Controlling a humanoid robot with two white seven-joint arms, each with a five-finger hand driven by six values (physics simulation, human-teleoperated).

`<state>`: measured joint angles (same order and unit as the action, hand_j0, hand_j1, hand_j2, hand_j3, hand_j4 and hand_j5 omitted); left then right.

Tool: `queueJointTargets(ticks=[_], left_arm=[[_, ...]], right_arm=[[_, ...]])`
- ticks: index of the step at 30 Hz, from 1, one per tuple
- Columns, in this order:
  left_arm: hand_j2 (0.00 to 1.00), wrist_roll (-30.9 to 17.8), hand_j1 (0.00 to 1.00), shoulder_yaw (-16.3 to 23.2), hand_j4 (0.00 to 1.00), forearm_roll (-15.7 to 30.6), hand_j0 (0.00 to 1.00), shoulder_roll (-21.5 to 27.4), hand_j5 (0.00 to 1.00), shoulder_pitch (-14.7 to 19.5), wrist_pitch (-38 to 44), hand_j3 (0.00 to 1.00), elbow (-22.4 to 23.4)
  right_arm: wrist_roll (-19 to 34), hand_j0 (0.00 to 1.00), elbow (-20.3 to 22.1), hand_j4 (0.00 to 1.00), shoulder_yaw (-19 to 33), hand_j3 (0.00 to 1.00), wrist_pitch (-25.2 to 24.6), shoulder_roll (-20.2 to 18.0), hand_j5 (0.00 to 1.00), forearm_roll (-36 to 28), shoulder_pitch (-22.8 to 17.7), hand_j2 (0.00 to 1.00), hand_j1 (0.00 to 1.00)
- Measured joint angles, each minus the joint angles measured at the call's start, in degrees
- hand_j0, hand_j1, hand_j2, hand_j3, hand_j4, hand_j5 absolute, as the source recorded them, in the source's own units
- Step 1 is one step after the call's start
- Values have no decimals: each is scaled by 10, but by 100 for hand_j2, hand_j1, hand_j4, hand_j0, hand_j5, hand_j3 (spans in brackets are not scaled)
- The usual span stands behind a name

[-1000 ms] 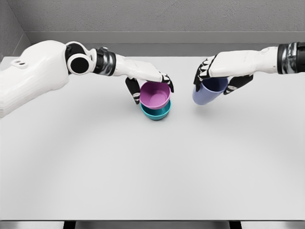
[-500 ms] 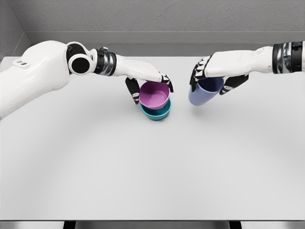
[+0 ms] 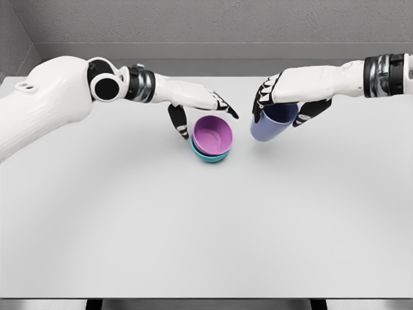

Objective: Stacking bowl and cup with both arms

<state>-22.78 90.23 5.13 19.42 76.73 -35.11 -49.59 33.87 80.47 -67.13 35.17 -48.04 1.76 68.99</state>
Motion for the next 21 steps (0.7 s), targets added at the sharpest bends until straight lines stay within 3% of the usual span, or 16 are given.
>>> queueJointTargets(ticks=[4, 12, 17, 21], left_arm=[[100, 1, 100, -37, 100, 3, 100, 43, 100, -6, 0, 100, -12], [100, 9, 100, -114, 100, 27, 100, 143, 100, -64, 0, 100, -78], [100, 11, 100, -177, 100, 43, 100, 195, 100, -141, 0, 100, -122], [100, 11, 100, -215, 100, 45, 100, 226, 100, -170, 0, 100, -138]], right_arm=[[0, 63, -1, 63, 0, 63, 0, 5, 63, -2, 6, 63, 63], [0, 63, -6, 63, 0, 63, 0, 25, 63, -5, 16, 63, 63], [0, 63, -12, 63, 0, 63, 0, 38, 63, -5, 18, 63, 63], [0, 63, -14, 63, 0, 63, 0, 47, 63, -5, 20, 63, 63]])
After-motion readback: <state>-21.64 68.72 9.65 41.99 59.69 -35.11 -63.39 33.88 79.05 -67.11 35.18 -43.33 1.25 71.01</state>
